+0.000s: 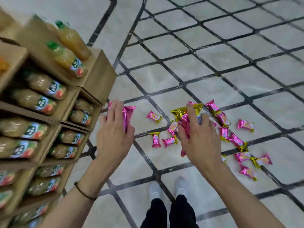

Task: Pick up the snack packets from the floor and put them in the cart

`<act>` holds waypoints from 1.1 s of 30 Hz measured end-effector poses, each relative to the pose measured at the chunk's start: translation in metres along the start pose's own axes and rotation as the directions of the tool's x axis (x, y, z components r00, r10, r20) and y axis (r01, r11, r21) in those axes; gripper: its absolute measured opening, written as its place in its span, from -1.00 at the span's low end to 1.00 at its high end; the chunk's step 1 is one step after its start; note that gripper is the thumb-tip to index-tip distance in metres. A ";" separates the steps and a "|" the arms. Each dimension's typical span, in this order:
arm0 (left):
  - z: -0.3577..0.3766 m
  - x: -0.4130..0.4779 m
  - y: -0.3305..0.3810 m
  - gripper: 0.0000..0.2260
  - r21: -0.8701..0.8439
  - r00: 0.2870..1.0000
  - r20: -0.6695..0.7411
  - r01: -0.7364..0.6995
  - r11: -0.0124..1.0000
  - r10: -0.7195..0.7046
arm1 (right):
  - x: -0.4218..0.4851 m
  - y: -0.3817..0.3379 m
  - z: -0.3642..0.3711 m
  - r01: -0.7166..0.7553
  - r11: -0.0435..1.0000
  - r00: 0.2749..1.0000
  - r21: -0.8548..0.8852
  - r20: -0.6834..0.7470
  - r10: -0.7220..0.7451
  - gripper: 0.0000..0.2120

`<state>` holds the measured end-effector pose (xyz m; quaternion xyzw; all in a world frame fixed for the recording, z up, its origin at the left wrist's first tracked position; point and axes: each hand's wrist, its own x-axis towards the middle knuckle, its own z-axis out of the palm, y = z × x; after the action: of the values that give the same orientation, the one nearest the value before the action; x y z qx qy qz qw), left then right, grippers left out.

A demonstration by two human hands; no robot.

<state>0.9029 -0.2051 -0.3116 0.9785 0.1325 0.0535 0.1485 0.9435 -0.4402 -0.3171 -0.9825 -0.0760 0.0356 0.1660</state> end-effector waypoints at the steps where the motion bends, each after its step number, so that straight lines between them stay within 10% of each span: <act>1: -0.022 -0.002 0.010 -0.39 -0.006 0.999 -0.039 -0.005 1.000 0.004 | -0.004 -0.005 -0.021 -0.012 1.000 1.000 0.011 -0.012 0.012 -0.41; 21: -0.156 -0.047 0.158 -0.38 -0.165 0.996 -0.093 -0.020 0.986 0.004 | -0.067 0.028 -0.221 -0.064 0.997 0.983 -0.039 -0.174 0.057 -0.42; 33: -0.154 -0.042 0.214 -0.35 -0.237 0.933 0.026 -0.344 0.909 0.360 | -0.129 0.047 -0.242 -0.414 0.910 0.871 -0.009 -0.294 0.393 -0.42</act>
<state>0.8921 -0.3710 -0.1024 0.9640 -0.0582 0.0606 0.2523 0.8453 -0.5824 -0.0993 -0.9767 0.1543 -0.0755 0.1287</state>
